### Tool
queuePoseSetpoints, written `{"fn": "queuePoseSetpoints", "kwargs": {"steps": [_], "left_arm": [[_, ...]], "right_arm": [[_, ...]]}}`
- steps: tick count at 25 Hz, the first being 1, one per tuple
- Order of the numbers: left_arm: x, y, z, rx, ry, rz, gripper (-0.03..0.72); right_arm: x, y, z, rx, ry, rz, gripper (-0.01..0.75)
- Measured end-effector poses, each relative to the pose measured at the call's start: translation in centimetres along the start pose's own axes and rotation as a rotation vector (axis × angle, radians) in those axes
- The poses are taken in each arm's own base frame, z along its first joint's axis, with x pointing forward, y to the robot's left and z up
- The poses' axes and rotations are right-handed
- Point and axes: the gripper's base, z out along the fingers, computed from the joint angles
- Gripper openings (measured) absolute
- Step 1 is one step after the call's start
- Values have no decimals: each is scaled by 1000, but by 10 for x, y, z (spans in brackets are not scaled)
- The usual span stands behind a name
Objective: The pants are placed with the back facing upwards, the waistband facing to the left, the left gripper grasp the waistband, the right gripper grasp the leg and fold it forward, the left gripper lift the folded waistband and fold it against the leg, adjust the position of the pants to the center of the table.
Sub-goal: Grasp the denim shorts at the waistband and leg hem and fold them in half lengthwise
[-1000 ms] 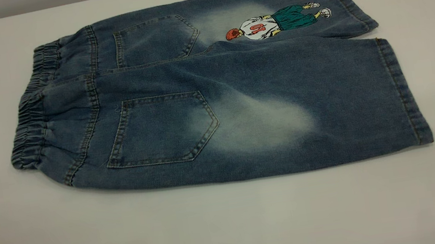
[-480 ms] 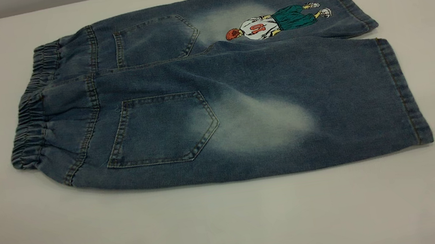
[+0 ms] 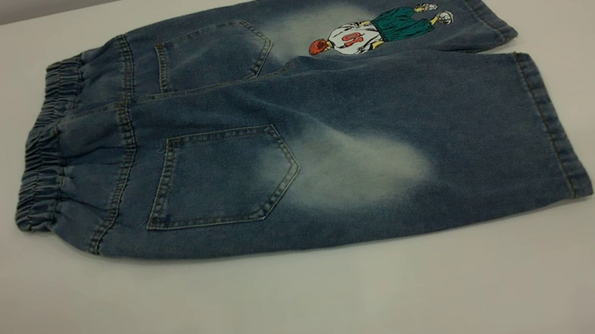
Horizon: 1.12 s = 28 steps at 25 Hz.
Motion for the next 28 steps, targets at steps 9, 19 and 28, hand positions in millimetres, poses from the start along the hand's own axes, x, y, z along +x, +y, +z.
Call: {"fn": "queuePoseSetpoints", "kwargs": {"steps": [9, 19, 28], "left_arm": [[-1, -3, 0, 34, -6, -18, 545], [-12, -2, -1, 54, -32, -190, 545], [-76, 19, 83, -2, 256, -289, 545]], "right_arm": [[0, 0, 0, -1, 0, -1, 495], [-8, 6, 1, -61, 14, 44, 506], [-60, 13, 25, -87, 134, 58, 547]]}}
